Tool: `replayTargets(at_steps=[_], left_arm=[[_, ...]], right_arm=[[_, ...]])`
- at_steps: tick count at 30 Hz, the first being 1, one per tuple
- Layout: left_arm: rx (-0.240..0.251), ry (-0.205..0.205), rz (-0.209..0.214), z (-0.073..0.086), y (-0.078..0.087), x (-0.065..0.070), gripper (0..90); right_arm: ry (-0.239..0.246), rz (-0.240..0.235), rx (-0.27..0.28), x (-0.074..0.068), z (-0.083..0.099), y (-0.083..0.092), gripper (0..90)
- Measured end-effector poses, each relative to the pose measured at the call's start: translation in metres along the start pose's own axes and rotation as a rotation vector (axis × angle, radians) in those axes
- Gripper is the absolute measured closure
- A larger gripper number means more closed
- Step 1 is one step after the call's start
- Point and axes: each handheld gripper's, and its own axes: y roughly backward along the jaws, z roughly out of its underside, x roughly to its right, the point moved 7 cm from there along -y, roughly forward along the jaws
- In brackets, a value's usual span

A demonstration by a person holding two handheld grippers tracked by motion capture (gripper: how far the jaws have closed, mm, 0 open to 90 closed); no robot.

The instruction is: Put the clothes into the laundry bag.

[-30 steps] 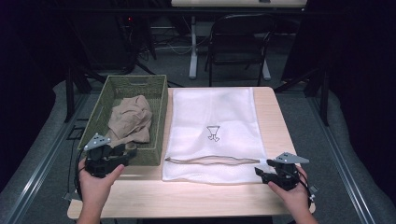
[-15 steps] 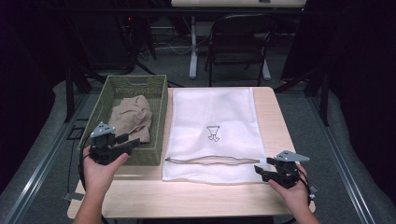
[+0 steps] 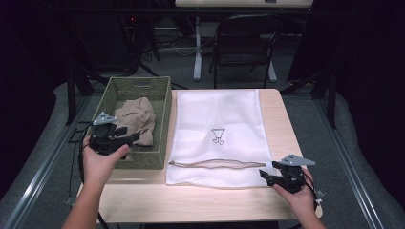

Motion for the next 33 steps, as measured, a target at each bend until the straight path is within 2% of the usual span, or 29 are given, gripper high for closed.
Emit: replayTargets(at_steps=[7, 14, 22, 25, 29, 33], left_arm=[[-0.022, 0.025, -0.018, -0.012, -0.002, -0.014, 44.0], [-0.046, 0.026, -0.031, -0.02, -0.007, -0.023, 44.2], [-0.049, 0.066, -0.039, -0.032, -0.021, -0.038, 44.4], [-0.069, 0.077, -0.056, -0.033, -0.028, -0.045, 44.4], [-0.074, 0.1, -0.058, -0.036, -0.035, -0.051, 45.4], [-0.094, 0.098, -0.071, -0.039, -0.043, -0.054, 47.0]], right_arm=[[0.01, 0.0, 0.001, -0.001, -0.001, 0.002, 35.0], [0.013, 0.001, 0.0, -0.003, 0.0, 0.002, 35.0], [-0.003, 0.014, 0.008, 0.0, 0.002, 0.006, 35.0], [-0.002, 0.015, -0.001, 0.0, 0.003, 0.006, 35.0], [-0.006, 0.013, -0.001, 0.001, 0.005, 0.007, 35.0], [-0.006, 0.019, 0.0, 0.002, 0.005, 0.007, 35.0]])
